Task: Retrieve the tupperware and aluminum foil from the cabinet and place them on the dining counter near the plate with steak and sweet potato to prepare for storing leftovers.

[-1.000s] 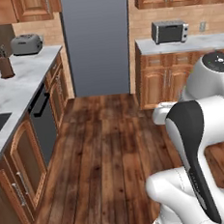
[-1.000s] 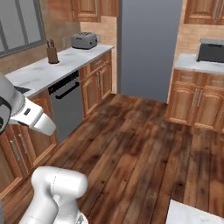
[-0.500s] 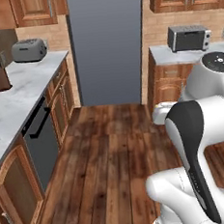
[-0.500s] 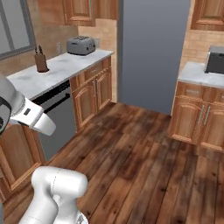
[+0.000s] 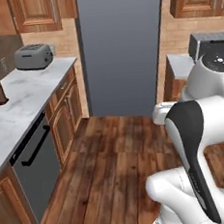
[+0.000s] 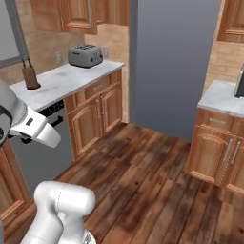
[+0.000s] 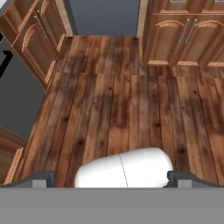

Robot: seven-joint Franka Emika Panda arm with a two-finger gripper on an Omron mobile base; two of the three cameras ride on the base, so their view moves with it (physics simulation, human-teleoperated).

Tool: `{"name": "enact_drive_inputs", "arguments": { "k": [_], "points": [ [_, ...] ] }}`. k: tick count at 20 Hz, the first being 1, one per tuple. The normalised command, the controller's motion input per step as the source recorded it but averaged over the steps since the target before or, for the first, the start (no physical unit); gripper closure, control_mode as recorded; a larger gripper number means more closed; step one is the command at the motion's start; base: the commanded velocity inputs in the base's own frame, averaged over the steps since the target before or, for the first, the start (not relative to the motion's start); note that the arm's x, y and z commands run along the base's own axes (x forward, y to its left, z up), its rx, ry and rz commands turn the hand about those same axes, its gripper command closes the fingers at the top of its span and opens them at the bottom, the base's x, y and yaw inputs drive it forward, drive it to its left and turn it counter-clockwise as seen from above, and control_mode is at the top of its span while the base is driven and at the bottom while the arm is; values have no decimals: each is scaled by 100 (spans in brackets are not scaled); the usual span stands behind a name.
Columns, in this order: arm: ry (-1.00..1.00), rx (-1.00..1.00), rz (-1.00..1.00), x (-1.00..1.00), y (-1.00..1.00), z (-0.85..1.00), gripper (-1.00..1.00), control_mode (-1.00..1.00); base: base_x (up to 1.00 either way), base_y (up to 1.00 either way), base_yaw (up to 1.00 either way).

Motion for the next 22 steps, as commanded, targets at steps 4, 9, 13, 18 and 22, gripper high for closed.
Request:
{"name": "enact_drive_inputs", "arguments": {
  "k": [4, 9, 13, 18, 22],
  "points": [
    [0, 0, 0, 0, 0, 0, -100, 100, 100, -66, 26],
    [0, 0, 0, 0, 0, 0, -100, 100, 100, -61, 33],
    [0, 0, 0, 0, 0, 0, -100, 100, 100, -62, 37],
    [0, 0, 0, 0, 0, 0, -100, 100, 100, -73, 31],
    [0, 0, 0, 0, 0, 0, -100, 100, 100, -82, 26]
  ]
}}
